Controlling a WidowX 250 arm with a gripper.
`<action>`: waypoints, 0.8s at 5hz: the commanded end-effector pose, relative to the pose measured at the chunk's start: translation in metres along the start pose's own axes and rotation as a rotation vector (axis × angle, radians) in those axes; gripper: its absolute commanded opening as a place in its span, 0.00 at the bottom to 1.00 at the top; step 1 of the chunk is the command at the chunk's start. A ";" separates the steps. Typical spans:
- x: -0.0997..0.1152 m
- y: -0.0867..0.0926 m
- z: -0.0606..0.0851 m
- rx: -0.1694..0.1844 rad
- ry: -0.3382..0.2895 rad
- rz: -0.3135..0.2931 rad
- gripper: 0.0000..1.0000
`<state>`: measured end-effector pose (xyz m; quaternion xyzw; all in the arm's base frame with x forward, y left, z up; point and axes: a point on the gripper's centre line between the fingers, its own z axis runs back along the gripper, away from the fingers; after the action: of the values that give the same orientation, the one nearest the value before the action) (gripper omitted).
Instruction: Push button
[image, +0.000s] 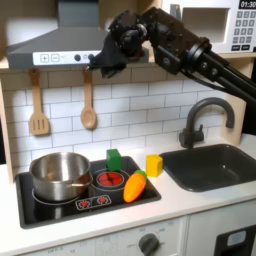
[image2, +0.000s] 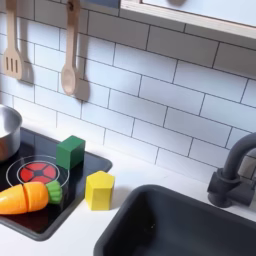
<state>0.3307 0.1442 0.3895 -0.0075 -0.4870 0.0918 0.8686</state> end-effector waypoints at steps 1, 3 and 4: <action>0.016 -0.003 0.002 -0.013 -0.022 -0.011 0.00; 0.031 0.013 0.008 0.002 -0.036 -0.013 0.00; 0.033 0.009 -0.012 0.005 -0.030 -0.010 0.00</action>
<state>0.3523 0.1663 0.4091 -0.0015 -0.4991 0.0954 0.8613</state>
